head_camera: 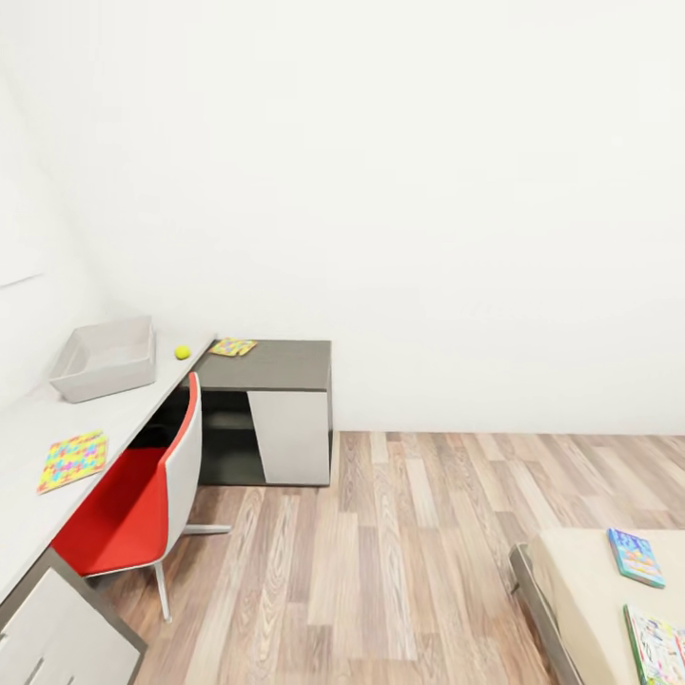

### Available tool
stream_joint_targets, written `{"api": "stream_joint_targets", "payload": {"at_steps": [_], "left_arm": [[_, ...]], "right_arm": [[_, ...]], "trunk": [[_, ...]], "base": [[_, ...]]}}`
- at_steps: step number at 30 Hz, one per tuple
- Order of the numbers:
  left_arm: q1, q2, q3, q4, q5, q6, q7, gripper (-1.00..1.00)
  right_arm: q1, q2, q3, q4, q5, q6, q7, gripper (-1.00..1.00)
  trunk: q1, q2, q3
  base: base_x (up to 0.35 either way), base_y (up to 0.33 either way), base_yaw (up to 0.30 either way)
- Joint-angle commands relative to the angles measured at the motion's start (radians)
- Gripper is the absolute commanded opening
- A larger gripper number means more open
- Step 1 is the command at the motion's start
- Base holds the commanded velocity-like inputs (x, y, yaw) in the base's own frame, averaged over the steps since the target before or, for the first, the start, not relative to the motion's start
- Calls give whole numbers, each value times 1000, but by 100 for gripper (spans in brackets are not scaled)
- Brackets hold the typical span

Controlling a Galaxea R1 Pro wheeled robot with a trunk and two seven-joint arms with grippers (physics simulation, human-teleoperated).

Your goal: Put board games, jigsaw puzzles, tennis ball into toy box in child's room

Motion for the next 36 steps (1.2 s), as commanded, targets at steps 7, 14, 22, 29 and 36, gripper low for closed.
{"api": "stream_joint_targets", "payload": {"at_steps": [7,14,22,29,36], "left_arm": [[-1,0,-1,1,1,-4,2,100],[-1,0,-1,1,1,-4,2,100],[-1,0,-1,1,1,-4,2,100],[-1,0,-1,1,1,-4,2,100],[-1,0,-1,1,1,-4,2,100]], "right_arm": [[-1,2,0,1,0,-3,-3,100],[-1,2,0,1,0,-3,-3,100],[-1,3,0,1,0,-3,-3,100],[-1,3,0,1,0,-5,-3,100],[-1,3,0,1,0,-5,-3,100]], "trunk": [[1,-2,-2],[1,-2,-2],[1,-2,-2],[1,-2,-2],[1,-2,-2]], "base": [[322,0,0],[322,0,0],[322,0,0],[322,0,0],[322,0,0]]}}
